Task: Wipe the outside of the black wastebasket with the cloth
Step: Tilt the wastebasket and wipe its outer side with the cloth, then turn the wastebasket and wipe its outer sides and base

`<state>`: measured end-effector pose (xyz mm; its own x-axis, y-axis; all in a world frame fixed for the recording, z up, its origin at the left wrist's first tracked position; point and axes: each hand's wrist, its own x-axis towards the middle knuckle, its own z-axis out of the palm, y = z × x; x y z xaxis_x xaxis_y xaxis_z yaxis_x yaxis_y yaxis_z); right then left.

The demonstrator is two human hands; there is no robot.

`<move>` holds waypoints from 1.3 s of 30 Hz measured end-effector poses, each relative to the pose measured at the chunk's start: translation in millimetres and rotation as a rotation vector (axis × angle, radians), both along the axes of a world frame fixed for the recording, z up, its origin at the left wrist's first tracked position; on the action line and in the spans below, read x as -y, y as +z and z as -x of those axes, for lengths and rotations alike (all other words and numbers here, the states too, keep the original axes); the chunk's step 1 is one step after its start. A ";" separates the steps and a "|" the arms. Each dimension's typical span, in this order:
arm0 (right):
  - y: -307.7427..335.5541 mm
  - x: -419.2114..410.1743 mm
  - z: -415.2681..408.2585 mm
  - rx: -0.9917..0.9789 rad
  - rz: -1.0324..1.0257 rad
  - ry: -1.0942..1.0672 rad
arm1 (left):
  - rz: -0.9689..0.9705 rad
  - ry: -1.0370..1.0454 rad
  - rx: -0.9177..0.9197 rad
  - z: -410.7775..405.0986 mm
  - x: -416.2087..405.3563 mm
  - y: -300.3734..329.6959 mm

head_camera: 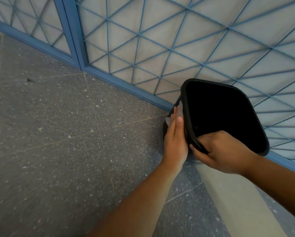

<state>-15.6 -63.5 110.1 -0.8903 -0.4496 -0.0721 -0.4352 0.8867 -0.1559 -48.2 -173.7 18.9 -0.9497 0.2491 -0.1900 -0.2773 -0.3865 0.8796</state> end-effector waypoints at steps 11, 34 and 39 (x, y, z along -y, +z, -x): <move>2.7 4.3 3.3 0.046 -0.055 -0.087 | 0.205 -0.194 0.260 52.3 4.3 -53.8; 1.1 73.5 122.6 0.019 0.003 -0.919 | 0.194 -0.046 0.225 72.0 90.3 -22.0; 0.3 62.5 137.3 0.097 0.134 -0.956 | 0.201 -0.065 0.213 70.8 93.7 -29.4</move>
<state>-152.9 -126.0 110.4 -0.8770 0.4512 -0.1654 0.4804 0.8316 -0.2786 -119.0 -267.4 -10.4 -0.8663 0.2448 -0.4354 -0.4826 -0.1858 0.8559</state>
